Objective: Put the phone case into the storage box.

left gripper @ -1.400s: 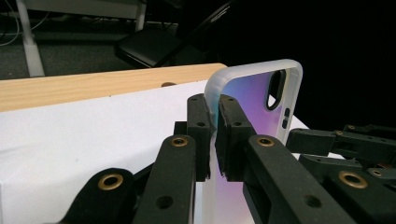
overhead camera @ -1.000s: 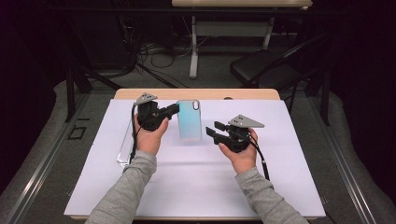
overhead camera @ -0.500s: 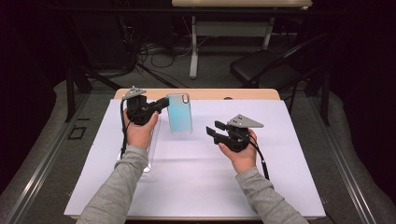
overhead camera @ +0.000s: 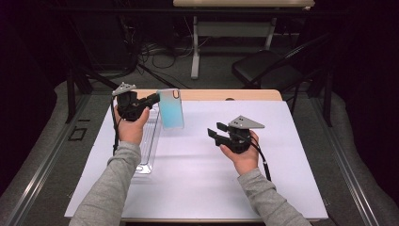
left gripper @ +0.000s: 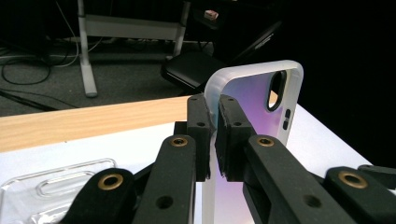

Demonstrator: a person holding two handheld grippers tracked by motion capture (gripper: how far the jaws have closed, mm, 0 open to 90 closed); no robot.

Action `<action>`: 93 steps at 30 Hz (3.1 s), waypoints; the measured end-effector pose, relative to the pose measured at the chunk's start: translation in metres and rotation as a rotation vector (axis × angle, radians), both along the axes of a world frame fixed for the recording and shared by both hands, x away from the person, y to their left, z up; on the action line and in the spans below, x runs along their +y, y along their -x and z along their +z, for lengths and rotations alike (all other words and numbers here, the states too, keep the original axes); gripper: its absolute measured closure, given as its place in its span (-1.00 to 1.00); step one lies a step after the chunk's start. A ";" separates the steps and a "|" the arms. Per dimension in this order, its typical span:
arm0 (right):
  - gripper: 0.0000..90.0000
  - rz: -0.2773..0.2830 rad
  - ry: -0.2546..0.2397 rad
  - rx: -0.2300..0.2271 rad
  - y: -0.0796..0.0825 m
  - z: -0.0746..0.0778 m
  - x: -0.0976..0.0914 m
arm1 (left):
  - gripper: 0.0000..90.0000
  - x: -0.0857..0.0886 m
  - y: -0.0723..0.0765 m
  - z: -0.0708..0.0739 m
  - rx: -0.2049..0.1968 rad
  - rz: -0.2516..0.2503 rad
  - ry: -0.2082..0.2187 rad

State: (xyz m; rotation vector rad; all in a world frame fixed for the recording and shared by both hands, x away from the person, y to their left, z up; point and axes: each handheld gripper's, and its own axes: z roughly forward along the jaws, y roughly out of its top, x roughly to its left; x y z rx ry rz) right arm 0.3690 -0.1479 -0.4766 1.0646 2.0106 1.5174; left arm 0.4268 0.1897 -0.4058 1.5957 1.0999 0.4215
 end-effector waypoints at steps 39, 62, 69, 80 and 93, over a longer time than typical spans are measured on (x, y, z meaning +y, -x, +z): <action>-0.28 -0.025 0.024 0.001 -0.005 -0.002 -0.003 | 0.89 0.066 -0.031 -0.006 -0.025 0.118 -0.034; -0.28 -0.033 0.023 -0.001 -0.007 -0.002 -0.008 | 0.89 0.080 -0.048 -0.019 -0.059 0.146 -0.046; -0.28 -0.035 0.031 -0.001 -0.007 -0.002 -0.009 | 0.89 0.083 -0.054 -0.024 -0.055 0.155 -0.057; -0.28 -0.039 0.027 -0.002 -0.007 -0.002 -0.009 | 0.89 0.089 -0.059 -0.030 -0.073 0.157 -0.084; -0.29 -0.043 0.030 -0.009 -0.006 -0.001 -0.010 | 0.89 0.089 -0.066 -0.037 -0.079 0.138 -0.095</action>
